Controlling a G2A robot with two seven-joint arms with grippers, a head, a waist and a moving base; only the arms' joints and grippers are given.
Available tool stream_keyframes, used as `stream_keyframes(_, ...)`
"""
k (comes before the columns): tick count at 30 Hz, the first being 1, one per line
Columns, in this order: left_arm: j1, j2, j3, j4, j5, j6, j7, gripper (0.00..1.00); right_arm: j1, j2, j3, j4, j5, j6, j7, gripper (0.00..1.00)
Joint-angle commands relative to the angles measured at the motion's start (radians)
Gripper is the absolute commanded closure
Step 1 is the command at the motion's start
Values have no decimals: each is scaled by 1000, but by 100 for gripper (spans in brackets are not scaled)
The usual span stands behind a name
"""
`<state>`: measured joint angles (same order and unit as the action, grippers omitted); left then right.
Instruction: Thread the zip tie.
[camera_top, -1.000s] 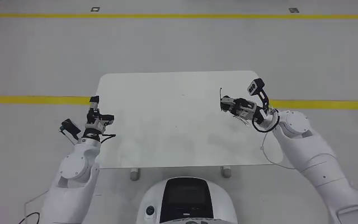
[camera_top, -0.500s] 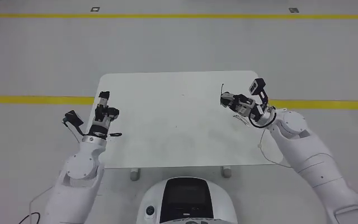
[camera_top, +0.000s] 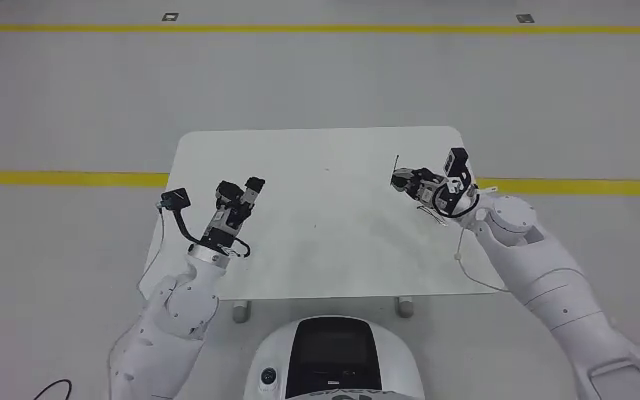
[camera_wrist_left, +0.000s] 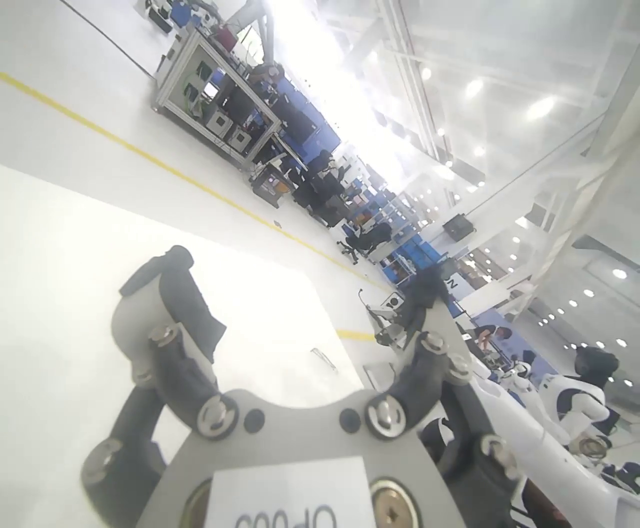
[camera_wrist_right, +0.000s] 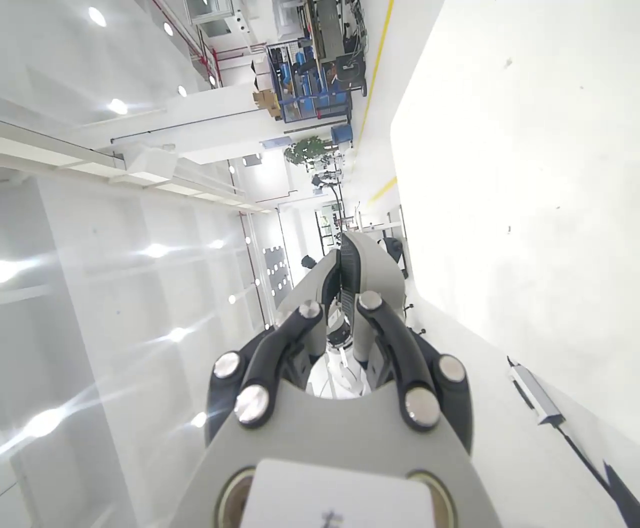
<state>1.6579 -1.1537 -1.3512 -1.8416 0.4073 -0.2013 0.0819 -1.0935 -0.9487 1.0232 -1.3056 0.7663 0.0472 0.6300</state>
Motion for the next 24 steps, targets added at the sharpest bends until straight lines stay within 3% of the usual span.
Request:
stream_keyframes(1,-11,1,12,-16,20,-27,-27,0,-3,0,2,-4,-17,-2,-24,100)
stream_keyframes(4,-33,3,46,-41,183,-54,-51,0,1,-3,-7,-41,-61,52,-36,100)
stream_keyframes(8,-80,0,128,-55,342,-113,-58,0,30,-12,-35,-69,-83,172,-22,100)
stream_keyframes(12,-150,-14,237,-35,509,-71,-60,0,67,-30,-66,-69,-71,259,-36,100)
stream_keyframes(14,-178,-22,278,-16,538,-41,-57,0,79,-40,-79,-54,-50,285,-43,100)
stream_keyframes(15,-183,-23,281,-13,543,-32,-52,0,83,-43,-76,-44,-45,271,-67,100)
stream_keyframes(24,-185,-23,286,-14,557,-39,-57,0,81,-44,-76,-45,-45,269,-70,100)
